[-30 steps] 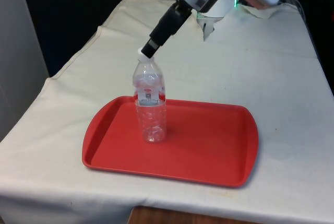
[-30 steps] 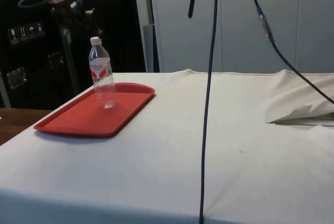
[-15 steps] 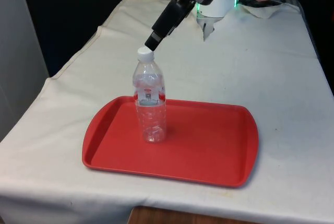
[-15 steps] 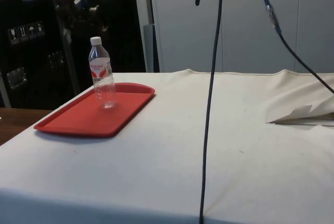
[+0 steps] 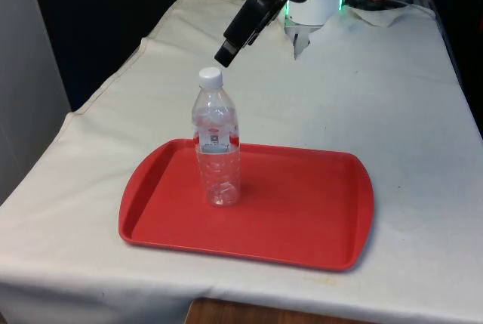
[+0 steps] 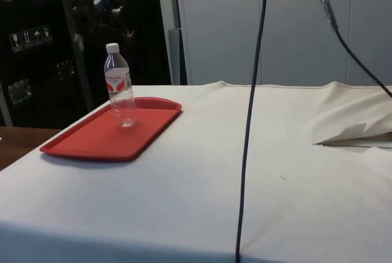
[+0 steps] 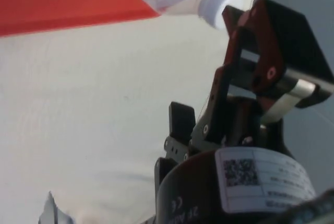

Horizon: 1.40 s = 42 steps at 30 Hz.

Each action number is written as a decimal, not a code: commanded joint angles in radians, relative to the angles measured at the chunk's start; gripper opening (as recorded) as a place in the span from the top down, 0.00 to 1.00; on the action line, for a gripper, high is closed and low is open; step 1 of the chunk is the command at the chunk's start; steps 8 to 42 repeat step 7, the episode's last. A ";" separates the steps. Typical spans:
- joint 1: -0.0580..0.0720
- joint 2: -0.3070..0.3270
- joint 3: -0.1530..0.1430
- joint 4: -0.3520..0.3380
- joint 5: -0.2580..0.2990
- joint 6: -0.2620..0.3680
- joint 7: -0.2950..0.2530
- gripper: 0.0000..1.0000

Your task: Place the bottle upright on the tray.

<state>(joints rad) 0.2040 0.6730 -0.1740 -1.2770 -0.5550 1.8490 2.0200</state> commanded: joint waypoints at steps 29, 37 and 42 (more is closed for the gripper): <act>0.000 -0.012 0.002 -0.017 -0.002 0.000 0.003 0.00; 0.000 -0.012 0.002 -0.017 -0.002 0.000 0.003 0.00; 0.000 -0.012 0.002 -0.017 -0.002 0.000 0.003 0.00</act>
